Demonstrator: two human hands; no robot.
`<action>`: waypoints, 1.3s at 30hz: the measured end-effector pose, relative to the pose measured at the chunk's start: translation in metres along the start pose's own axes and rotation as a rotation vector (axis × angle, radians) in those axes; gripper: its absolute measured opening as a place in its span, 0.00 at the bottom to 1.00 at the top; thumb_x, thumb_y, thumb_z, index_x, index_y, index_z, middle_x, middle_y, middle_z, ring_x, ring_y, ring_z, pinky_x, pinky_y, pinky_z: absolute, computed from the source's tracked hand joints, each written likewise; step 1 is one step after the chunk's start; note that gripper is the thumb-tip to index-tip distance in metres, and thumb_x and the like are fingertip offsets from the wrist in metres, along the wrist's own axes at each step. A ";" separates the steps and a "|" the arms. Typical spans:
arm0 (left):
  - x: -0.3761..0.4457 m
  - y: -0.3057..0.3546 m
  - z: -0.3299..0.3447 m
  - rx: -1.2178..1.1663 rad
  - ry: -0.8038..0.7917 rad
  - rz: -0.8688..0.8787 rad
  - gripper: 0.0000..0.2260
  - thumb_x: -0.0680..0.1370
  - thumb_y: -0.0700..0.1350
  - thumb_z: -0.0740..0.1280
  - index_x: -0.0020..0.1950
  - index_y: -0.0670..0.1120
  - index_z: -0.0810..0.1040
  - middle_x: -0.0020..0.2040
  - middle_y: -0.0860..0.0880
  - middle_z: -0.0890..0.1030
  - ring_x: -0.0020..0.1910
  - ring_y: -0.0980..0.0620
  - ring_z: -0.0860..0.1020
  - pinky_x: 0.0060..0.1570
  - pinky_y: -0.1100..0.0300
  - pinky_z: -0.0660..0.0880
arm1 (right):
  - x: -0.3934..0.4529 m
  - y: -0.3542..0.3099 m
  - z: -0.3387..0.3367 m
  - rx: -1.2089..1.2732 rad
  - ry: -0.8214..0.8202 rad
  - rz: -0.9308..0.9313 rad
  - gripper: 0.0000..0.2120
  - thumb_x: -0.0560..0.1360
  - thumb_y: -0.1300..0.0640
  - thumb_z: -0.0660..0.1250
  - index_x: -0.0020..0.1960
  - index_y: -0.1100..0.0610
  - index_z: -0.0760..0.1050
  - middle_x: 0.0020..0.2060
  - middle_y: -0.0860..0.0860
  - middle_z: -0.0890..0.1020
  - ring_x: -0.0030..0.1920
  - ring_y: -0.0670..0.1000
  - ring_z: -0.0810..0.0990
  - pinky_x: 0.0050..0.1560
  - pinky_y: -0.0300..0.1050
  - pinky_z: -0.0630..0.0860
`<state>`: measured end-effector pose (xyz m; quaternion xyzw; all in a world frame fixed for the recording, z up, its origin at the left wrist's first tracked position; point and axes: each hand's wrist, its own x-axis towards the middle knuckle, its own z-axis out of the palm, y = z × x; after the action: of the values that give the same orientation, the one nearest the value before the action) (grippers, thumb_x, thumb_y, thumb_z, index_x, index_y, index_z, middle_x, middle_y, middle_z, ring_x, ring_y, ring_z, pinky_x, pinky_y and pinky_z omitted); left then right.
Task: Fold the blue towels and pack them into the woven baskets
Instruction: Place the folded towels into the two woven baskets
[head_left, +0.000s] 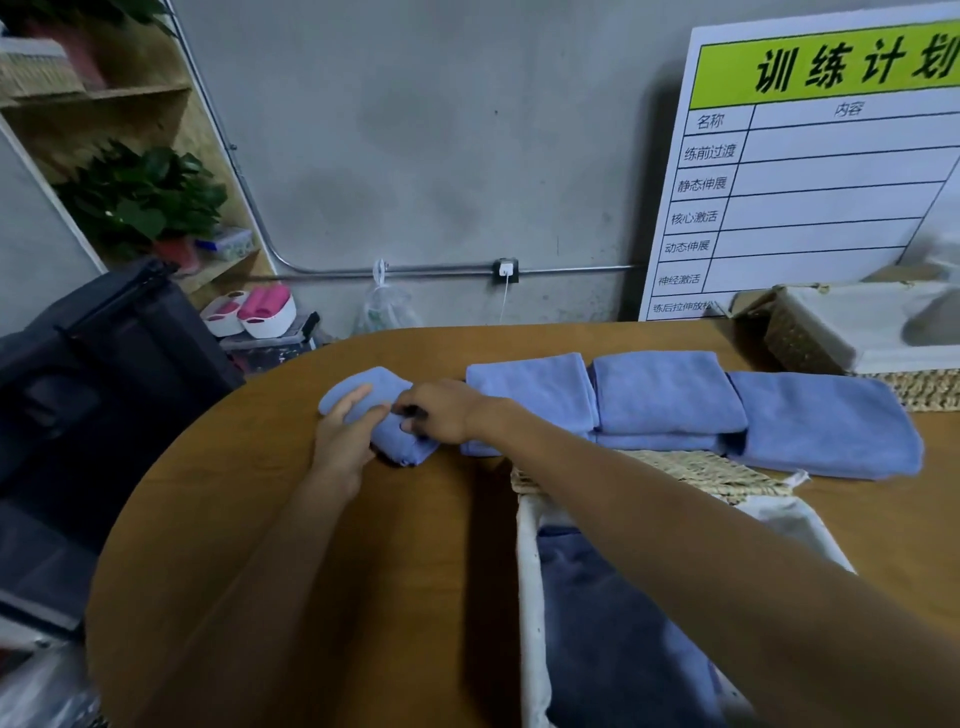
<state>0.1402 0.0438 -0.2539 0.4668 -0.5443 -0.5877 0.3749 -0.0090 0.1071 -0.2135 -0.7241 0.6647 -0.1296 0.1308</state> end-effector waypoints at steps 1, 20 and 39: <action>-0.002 0.004 -0.002 0.045 0.000 0.026 0.18 0.78 0.44 0.72 0.67 0.54 0.79 0.68 0.47 0.76 0.64 0.43 0.76 0.61 0.40 0.77 | -0.003 0.000 -0.003 0.048 0.000 -0.001 0.15 0.81 0.57 0.63 0.66 0.60 0.76 0.60 0.57 0.81 0.59 0.58 0.78 0.57 0.50 0.72; -0.173 0.118 0.056 -0.167 -0.559 0.235 0.20 0.74 0.29 0.68 0.60 0.48 0.80 0.63 0.43 0.82 0.61 0.48 0.80 0.54 0.59 0.81 | -0.224 -0.025 -0.088 1.179 0.567 0.108 0.17 0.80 0.59 0.66 0.65 0.59 0.62 0.30 0.45 0.82 0.33 0.42 0.81 0.33 0.34 0.75; -0.258 0.043 0.127 0.228 -0.861 0.402 0.15 0.72 0.47 0.76 0.58 0.55 0.85 0.75 0.62 0.64 0.70 0.57 0.73 0.53 0.55 0.81 | -0.391 0.019 -0.051 0.455 0.553 0.250 0.15 0.77 0.51 0.71 0.62 0.41 0.79 0.77 0.43 0.59 0.75 0.40 0.62 0.51 0.29 0.72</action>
<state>0.0892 0.3195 -0.1790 0.1050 -0.7900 -0.5802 0.1683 -0.0773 0.4947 -0.1786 -0.5276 0.7122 -0.4476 0.1185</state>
